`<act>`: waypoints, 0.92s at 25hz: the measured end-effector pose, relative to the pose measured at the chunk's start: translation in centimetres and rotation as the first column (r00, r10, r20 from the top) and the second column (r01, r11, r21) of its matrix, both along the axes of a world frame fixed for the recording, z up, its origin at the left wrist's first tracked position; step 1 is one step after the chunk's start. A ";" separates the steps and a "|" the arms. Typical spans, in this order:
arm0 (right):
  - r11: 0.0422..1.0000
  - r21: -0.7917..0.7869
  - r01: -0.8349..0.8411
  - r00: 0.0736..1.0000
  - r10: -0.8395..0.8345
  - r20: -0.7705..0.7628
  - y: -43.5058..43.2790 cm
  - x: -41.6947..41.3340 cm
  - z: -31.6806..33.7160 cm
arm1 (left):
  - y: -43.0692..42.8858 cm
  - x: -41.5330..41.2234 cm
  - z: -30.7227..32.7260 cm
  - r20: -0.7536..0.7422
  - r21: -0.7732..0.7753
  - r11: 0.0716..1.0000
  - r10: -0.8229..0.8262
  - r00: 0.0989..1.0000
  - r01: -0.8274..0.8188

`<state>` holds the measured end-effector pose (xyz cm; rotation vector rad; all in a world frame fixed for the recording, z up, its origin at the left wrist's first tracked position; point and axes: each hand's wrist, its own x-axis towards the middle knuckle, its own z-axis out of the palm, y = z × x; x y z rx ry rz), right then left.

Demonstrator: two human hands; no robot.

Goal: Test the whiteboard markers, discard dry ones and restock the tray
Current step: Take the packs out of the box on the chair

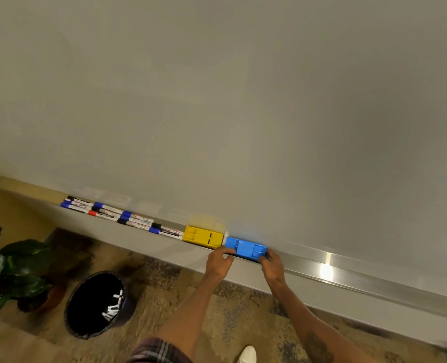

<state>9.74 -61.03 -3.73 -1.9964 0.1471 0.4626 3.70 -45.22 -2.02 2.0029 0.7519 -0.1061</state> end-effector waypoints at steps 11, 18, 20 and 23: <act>1.000 0.028 0.013 0.999 -0.014 0.038 1.2 0.4 -0.8 | 1.3 1.8 -0.1 -0.119 0.071 0.997 -0.015 0.993 0.024; 0.999 0.006 -0.034 0.997 0.034 0.075 1.9 -0.4 -0.4 | 3.0 1.1 0.2 -0.108 0.072 0.996 -0.038 0.993 0.046; 0.998 -0.028 -0.054 0.995 0.057 0.082 1.9 -0.6 -0.1 | 3.3 1.1 0.5 -0.107 0.060 0.996 -0.066 0.992 0.072; 0.990 -0.136 -0.033 0.994 0.046 0.094 2.4 -1.6 -0.3 | 4.1 0.9 1.0 -0.095 0.040 0.992 -0.114 0.989 0.118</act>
